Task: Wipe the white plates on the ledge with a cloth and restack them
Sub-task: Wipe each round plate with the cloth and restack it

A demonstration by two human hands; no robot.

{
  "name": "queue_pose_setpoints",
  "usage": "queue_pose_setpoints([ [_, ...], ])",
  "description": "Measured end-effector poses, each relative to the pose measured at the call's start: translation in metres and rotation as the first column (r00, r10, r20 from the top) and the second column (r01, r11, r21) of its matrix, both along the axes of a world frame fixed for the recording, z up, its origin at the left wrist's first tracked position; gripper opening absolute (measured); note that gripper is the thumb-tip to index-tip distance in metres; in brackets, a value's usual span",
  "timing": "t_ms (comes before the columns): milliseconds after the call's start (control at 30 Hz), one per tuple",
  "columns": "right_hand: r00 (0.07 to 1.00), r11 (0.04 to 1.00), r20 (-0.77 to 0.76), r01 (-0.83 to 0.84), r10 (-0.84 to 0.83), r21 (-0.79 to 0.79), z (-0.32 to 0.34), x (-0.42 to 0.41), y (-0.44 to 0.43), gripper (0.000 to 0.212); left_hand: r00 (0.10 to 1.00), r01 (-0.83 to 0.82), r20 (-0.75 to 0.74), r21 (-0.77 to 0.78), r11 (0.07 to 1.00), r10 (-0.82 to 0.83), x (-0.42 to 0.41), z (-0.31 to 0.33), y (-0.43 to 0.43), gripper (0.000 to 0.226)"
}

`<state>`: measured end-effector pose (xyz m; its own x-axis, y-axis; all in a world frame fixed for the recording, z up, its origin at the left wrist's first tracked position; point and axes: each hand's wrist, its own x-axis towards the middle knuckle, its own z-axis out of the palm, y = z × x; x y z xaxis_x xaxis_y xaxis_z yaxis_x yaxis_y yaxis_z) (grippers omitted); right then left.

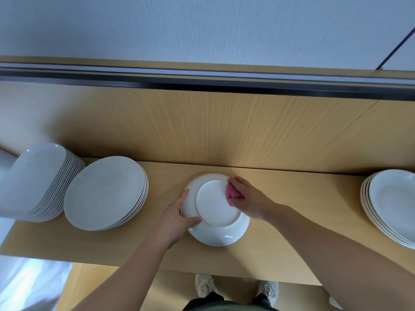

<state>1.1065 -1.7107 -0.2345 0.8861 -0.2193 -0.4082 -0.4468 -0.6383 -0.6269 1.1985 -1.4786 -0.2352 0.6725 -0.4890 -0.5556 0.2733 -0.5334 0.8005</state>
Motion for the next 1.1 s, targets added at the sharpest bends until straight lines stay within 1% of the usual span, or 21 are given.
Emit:
queue_pose_setpoints([
  [100, 0.982, 0.982, 0.035, 0.184, -0.186, 0.044, -0.009, -0.016, 0.016, 0.071, 1.0, -0.009, -0.001, 0.001, 1.0, 0.009, -0.002, 0.001, -0.001, 0.092],
  [200, 0.946, 0.948, 0.076, 0.313, -0.317, 0.06, -0.024, -0.038, 0.041, 0.071, 1.0, -0.022, -0.005, -0.001, 1.0, 0.022, -0.005, 0.0, 0.0, 0.093],
  [267, 0.919, 0.924, 0.105, 0.371, -0.38, 0.094, -0.03, -0.053, 0.057, 0.07, 0.999, -0.034, -0.015, -0.008, 0.999, 0.033, -0.007, -0.001, 0.001, 0.095],
  [400, 0.876, 0.867, 0.118, 0.427, -0.467, 0.256, -0.033, -0.07, 0.076, 0.069, 0.999, -0.047, -0.023, -0.021, 0.999, 0.046, -0.011, -0.001, 0.001, 0.095],
  [467, 0.863, 0.85, 0.133, 0.433, -0.487, 0.3, -0.029, -0.072, 0.075, 0.068, 0.999, -0.045, -0.018, -0.011, 0.999, 0.045, -0.014, 0.002, 0.0, 0.097],
  [533, 0.846, 0.845, 0.166, 0.451, -0.507, 0.287, -0.026, -0.07, 0.065, 0.061, 1.0, -0.022, -0.007, -0.015, 1.0, 0.022, -0.016, 0.004, -0.001, 0.106],
  [567, 0.837, 0.839, 0.163, 0.47, -0.522, 0.274, -0.024, -0.068, 0.058, 0.057, 1.0, -0.007, -0.01, -0.019, 1.0, 0.006, -0.017, 0.003, -0.001, 0.109],
  [600, 0.835, 0.837, 0.154, 0.482, -0.529, 0.259, -0.022, -0.066, 0.052, 0.057, 1.0, 0.005, -0.019, -0.024, 1.0, -0.005, -0.018, 0.003, -0.002, 0.111],
  [667, 0.864, 0.86, 0.123, 0.452, -0.488, 0.237, -0.018, -0.063, 0.044, 0.067, 0.999, -0.007, -0.047, -0.036, 0.999, 0.006, -0.02, 0.006, -0.003, 0.104],
  [733, 0.891, 0.878, 0.097, 0.412, -0.444, 0.243, -0.019, -0.063, 0.042, 0.077, 0.999, -0.037, -0.035, -0.041, 0.998, 0.035, -0.022, 0.005, -0.005, 0.093],
  [800, 0.89, 0.878, 0.101, 0.411, -0.445, 0.245, -0.019, -0.066, 0.049, 0.073, 0.997, -0.077, -0.019, -0.033, 0.996, 0.077, -0.024, 0.004, -0.006, 0.087],
  [900, 0.869, 0.869, 0.138, 0.44, -0.476, 0.224, -0.023, -0.076, 0.058, 0.064, 0.994, -0.106, -0.011, -0.036, 0.994, 0.106, -0.026, 0.002, -0.006, 0.086],
  [1000, 0.867, 0.873, 0.184, 0.41, -0.463, 0.262, -0.019, -0.084, 0.056, 0.055, 0.997, -0.074, 0.011, -0.037, 0.997, 0.075, -0.026, 0.003, -0.007, 0.085],
  [1100, 0.866, 0.911, 0.288, 0.369, -0.409, 0.185, -0.009, -0.081, 0.045, 0.051, 0.998, -0.047, 0.047, -0.027, 0.999, 0.048, -0.026, 0.003, -0.008, 0.085],
])
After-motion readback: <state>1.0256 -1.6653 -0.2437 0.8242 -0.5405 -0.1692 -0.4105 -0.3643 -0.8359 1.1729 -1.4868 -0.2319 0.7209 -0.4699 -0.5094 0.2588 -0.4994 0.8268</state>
